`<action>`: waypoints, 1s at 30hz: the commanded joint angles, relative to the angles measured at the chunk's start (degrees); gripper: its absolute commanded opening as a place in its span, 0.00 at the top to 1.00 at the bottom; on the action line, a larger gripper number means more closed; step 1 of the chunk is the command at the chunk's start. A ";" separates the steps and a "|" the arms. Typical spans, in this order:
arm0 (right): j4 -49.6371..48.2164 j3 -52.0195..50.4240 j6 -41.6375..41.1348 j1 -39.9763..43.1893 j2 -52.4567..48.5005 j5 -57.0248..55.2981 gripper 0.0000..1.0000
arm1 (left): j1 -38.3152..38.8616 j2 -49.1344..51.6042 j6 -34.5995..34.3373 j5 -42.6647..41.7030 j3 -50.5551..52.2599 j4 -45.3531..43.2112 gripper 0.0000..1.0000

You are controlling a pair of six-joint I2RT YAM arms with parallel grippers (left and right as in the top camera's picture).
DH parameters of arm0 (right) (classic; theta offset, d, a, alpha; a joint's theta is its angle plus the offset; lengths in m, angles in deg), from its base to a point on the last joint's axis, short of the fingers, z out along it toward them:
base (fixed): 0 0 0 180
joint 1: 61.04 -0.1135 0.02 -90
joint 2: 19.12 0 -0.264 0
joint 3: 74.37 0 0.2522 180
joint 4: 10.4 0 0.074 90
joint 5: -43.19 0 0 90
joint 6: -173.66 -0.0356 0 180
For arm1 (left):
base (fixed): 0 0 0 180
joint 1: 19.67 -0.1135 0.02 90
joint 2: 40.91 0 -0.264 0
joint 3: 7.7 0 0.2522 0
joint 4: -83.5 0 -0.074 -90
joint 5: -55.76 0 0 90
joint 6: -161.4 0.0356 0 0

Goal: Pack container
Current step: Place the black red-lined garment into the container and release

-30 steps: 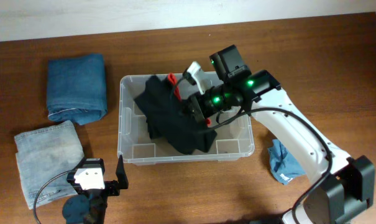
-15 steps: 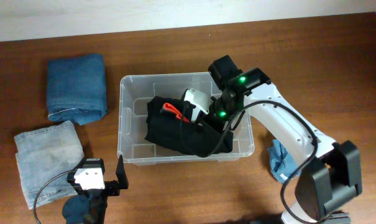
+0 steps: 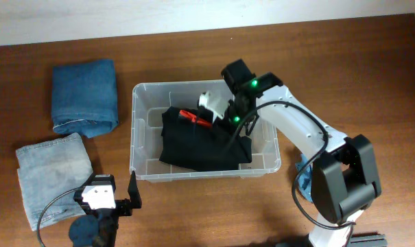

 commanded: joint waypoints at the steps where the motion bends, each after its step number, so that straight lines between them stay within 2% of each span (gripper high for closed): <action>1: 0.26 7.87 -7.30 -0.24 1.53 -6.75 0.42 | 0.07 -0.17 0.90 0.00 0.76 0.09 0.00; 5: 1.36 15.26 -15.82 -0.24 2.08 -13.33 0.41 | 0.07 -0.17 0.90 0.02 0.76 0.09 0.00; 8: 4.39 18.84 -17.42 -0.33 2.08 -10.93 0.45 | 0.07 -0.17 0.90 0.00 0.76 0.09 0.00; 9: 6.67 19.10 -17.42 -0.76 2.08 -5.90 0.69 | 0.07 -0.17 0.90 0.00 0.76 0.09 0.00; 11: 9.07 18.64 -17.46 -1.55 1.77 -3.19 0.94 | 0.07 -0.17 0.87 0.00 0.76 0.09 0.00; 15: 11.15 14.01 -21.94 -4.74 1.31 -3.08 0.96 | 0.07 -0.17 0.90 0.00 0.76 0.09 0.00; 17: 8.66 7.76 -21.94 -7.56 1.31 -3.87 0.96 | 0.07 -0.17 0.90 0.02 0.76 0.09 0.00; 20: 1.79 0.00 -23.04 -9.49 1.31 -6.86 0.94 | 0.07 -0.17 0.87 0.00 0.76 0.09 0.00; 26: -16.44 -10.05 -35.34 -7.17 1.29 -22.43 0.96 | 0.07 -0.17 0.90 0.00 0.76 0.09 0.00; 30: -23.02 -11.08 -36.11 -4.46 1.29 -21.79 0.96 | 0.07 -0.17 0.90 0.02 0.76 0.09 0.00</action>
